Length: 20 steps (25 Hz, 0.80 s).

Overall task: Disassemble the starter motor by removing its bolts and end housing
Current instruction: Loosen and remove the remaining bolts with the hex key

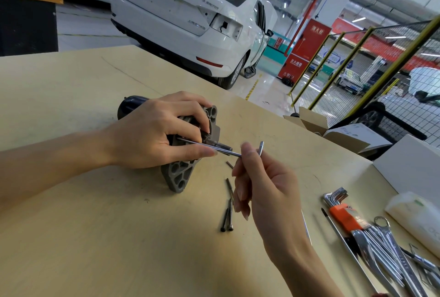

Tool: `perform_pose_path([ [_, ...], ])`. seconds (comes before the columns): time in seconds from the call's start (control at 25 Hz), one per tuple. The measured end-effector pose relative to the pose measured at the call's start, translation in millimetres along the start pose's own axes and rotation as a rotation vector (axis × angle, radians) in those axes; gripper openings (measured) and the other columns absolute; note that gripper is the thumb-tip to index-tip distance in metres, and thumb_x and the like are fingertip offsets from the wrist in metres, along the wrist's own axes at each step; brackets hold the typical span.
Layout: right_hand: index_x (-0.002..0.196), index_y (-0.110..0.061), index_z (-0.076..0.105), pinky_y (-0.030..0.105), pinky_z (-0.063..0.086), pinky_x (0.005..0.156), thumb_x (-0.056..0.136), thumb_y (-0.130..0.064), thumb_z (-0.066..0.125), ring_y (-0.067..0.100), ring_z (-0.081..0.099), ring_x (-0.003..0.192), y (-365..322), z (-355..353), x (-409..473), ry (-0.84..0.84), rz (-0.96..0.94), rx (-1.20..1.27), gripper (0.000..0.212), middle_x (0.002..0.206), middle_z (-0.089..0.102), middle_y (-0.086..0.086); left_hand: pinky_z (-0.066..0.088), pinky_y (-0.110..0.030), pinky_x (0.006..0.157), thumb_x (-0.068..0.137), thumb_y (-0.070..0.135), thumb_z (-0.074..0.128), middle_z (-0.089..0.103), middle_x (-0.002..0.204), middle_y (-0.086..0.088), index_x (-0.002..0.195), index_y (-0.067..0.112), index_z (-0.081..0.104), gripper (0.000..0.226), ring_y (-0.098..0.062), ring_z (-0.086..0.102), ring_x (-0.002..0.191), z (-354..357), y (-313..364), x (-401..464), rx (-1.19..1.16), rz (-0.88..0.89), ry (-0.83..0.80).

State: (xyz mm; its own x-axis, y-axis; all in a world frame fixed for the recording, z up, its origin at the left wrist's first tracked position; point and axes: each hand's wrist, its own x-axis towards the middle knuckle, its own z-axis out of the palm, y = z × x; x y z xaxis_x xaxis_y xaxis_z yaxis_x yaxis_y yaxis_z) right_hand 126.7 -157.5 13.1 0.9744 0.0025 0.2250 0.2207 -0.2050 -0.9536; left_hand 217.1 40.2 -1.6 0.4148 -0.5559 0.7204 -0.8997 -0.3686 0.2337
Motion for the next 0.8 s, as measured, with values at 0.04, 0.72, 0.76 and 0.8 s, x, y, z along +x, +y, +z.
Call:
perform_pose_path([
  [0.04, 0.064, -0.006, 0.055, 0.022, 0.034, 0.04, 0.093, -0.041, 0.049, 0.016, 0.042, 0.038, 0.6, 0.1, -0.1, 0.005, -0.013, -0.013, 0.046, 0.044, 0.044, 0.003, 0.045, -0.037, 0.101, 0.09, 0.045, 0.059, 0.069, 0.101, 0.001, 0.076, 0.016, 0.077, 0.037, -0.019, 0.053, 0.127, 0.0, -0.2, 0.1, 0.001, 0.002, 0.001],
  [0.72, 0.064, -0.007, 0.057, 0.021, 0.034, 0.039, 0.098, -0.032, 0.049, 0.017, 0.043, 0.037, 2.4, 0.9, 1.5, 0.001, -0.006, -0.069, 0.043, 0.043, 0.046, 0.002, 0.047, -0.037, 0.1, 0.089, 0.044, 0.061, 0.068, 0.101, 0.003, 0.075, 0.017, 0.075, 0.034, -0.019, 0.053, 0.128, 0.1, -0.3, -0.5, 0.018, 0.009, 0.001],
  [0.76, 0.066, -0.006, 0.057, 0.021, 0.034, 0.039, 0.098, -0.033, 0.048, 0.016, 0.044, 0.037, 2.4, 0.8, 1.4, -0.008, -0.003, -0.076, 0.043, 0.043, 0.047, 0.002, 0.047, -0.038, 0.1, 0.089, 0.044, 0.061, 0.068, 0.101, 0.003, 0.074, 0.017, 0.075, 0.034, -0.019, 0.053, 0.128, 0.1, -0.4, -0.3, 0.019, 0.009, 0.0],
  [0.8, 0.068, -0.006, 0.058, 0.022, 0.035, 0.039, 0.098, -0.033, 0.047, 0.015, 0.044, 0.038, 2.4, 0.8, 1.1, -0.019, -0.002, -0.085, 0.043, 0.044, 0.048, 0.002, 0.047, -0.038, 0.1, 0.089, 0.044, 0.062, 0.068, 0.101, 0.002, 0.074, 0.016, 0.075, 0.034, -0.019, 0.053, 0.128, 0.1, -0.5, -0.2, 0.022, 0.009, -0.001],
])
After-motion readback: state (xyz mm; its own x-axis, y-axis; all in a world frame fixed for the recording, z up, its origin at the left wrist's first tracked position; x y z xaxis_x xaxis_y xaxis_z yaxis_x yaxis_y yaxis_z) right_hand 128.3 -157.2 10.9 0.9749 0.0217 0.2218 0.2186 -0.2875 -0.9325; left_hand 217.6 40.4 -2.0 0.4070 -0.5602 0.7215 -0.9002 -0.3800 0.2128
